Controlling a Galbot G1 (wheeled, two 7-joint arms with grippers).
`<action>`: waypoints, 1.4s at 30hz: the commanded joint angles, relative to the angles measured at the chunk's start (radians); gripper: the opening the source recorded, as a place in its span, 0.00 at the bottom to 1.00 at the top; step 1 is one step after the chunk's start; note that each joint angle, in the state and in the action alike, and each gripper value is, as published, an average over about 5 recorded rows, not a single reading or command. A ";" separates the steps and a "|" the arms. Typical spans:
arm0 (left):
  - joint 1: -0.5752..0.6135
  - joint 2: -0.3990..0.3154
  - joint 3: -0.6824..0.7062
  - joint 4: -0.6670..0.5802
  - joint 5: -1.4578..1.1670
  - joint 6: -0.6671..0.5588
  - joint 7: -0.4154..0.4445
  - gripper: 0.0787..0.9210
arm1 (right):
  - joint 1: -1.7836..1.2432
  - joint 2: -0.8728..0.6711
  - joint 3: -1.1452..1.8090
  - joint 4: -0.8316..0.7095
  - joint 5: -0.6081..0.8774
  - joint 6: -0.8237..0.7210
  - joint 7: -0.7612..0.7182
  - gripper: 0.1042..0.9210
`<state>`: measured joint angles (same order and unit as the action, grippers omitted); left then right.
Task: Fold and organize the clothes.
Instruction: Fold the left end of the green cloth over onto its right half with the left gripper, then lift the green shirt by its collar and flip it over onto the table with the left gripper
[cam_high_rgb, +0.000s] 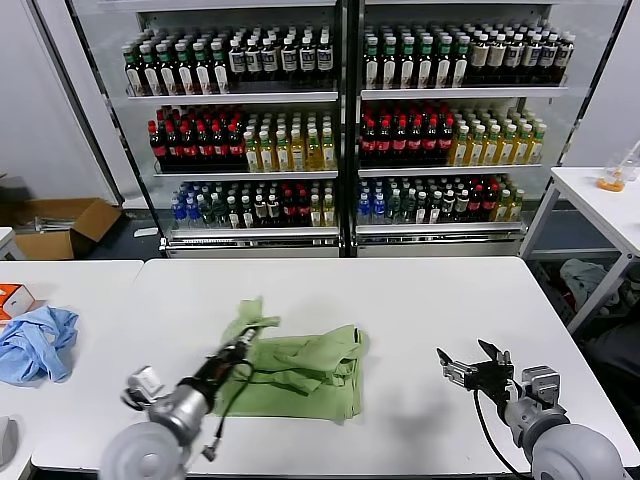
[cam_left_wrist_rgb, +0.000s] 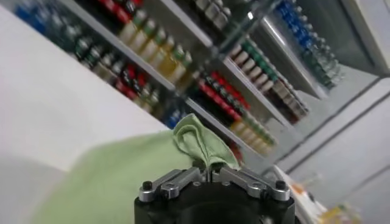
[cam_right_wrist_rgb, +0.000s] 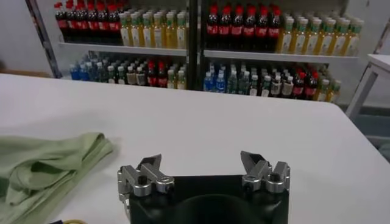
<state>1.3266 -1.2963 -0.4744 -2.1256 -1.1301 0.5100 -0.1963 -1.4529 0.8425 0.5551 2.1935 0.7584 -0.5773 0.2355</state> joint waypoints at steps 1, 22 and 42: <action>-0.111 -0.095 0.294 0.167 0.065 -0.007 -0.006 0.02 | 0.003 0.002 0.000 -0.002 0.000 0.000 0.001 0.88; 0.004 -0.029 0.200 0.001 0.289 0.025 0.076 0.45 | 0.004 0.023 -0.008 -0.004 -0.014 0.000 0.000 0.88; 0.015 0.016 0.025 0.186 0.433 0.009 -0.037 0.88 | 0.012 0.025 -0.012 -0.015 -0.022 0.000 -0.001 0.88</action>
<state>1.3276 -1.2832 -0.4024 -1.9966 -0.7203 0.4899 -0.2125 -1.4412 0.8674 0.5418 2.1791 0.7363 -0.5772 0.2349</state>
